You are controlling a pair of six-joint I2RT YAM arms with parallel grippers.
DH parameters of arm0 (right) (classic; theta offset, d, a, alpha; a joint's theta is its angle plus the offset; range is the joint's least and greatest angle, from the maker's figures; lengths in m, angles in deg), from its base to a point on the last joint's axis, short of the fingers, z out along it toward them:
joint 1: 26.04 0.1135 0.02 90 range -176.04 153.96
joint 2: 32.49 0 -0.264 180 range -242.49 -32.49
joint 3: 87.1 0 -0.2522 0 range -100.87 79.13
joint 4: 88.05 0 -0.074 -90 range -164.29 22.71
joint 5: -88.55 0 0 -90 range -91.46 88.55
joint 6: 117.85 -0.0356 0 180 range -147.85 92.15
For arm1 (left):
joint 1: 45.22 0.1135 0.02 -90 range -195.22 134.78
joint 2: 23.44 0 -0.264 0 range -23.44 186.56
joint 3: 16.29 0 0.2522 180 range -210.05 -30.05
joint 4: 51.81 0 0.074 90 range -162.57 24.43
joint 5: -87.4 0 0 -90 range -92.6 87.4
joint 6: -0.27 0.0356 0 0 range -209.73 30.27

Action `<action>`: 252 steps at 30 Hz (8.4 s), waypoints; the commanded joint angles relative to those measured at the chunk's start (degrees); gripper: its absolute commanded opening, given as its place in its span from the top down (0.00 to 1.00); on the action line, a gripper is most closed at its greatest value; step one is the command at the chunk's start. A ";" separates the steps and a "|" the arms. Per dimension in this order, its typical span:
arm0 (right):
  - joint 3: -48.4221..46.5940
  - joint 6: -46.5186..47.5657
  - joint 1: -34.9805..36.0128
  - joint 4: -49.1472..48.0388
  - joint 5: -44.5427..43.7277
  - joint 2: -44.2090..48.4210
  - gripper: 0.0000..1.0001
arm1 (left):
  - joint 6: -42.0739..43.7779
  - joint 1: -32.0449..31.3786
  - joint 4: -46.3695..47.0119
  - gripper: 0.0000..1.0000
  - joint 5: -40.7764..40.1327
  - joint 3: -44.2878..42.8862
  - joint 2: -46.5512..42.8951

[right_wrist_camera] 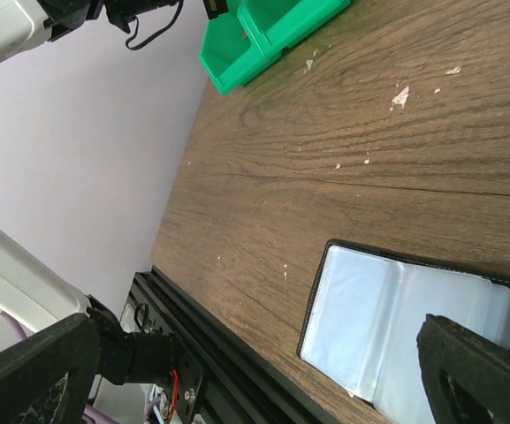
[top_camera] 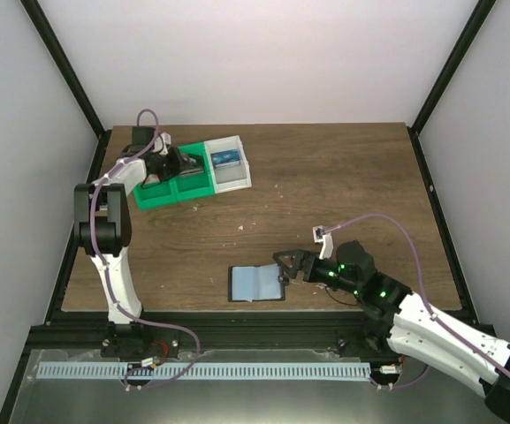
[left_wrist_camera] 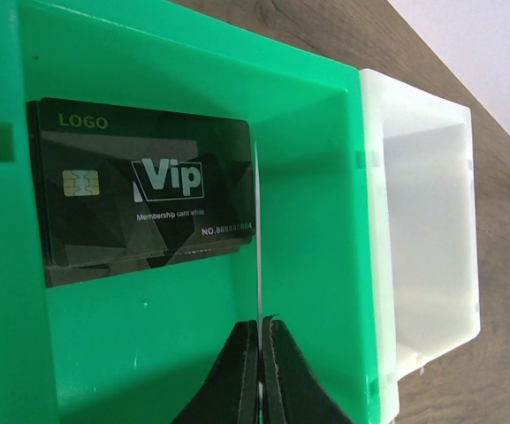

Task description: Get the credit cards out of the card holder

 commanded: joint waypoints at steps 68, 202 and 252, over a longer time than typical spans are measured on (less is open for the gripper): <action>-0.57 -1.51 -0.09 8.64 -8.03 10.70 0.00 | 0.26 0.04 -4.22 0.87 -8.64 -9.93 3.41; -4.97 -4.15 7.62 -13.67 6.50 -49.52 0.99 | -27.58 -35.62 37.52 0.39 5.16 71.27 -39.76; -12.41 6.99 2.09 -21.98 8.38 -57.76 0.95 | -8.31 -26.09 15.70 0.49 -0.38 54.54 -36.14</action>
